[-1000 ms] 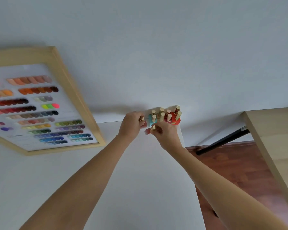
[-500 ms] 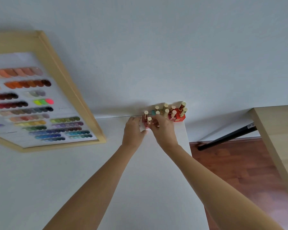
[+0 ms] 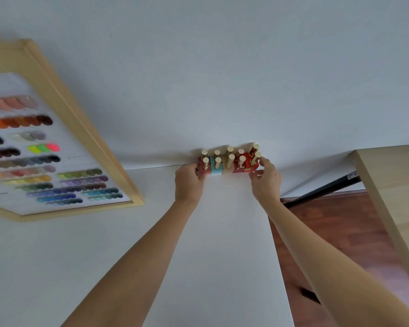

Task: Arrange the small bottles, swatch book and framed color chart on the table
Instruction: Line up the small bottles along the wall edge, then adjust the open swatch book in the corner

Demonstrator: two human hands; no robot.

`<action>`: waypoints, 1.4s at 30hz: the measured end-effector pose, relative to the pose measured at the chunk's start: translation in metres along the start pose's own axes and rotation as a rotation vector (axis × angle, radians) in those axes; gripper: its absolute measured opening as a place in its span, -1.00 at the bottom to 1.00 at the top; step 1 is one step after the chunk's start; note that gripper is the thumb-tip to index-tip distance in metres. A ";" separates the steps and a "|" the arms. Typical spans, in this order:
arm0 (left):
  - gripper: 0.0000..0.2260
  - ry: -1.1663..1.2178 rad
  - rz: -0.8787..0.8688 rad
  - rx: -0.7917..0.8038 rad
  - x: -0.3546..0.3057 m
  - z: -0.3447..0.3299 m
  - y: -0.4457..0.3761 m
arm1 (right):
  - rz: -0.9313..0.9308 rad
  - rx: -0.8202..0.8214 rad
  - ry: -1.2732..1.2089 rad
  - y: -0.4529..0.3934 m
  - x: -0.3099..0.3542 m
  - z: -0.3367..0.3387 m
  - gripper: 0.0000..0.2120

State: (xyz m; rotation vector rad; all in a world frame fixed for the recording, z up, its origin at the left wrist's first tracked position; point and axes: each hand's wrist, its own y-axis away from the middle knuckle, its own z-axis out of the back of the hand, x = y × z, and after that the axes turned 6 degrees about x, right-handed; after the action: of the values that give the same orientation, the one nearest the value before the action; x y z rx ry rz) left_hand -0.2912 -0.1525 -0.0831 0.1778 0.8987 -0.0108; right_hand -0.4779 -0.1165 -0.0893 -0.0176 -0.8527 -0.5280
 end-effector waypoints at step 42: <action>-0.58 -0.111 -0.015 -0.080 0.011 0.250 0.240 | 0.293 0.197 0.061 0.244 0.184 0.027 -0.76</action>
State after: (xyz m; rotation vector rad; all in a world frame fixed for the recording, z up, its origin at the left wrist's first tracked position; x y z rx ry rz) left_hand -0.0703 0.0455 0.0963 0.0945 0.7882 0.0012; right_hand -0.2883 0.0214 0.1085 0.0533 -0.8224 -0.1672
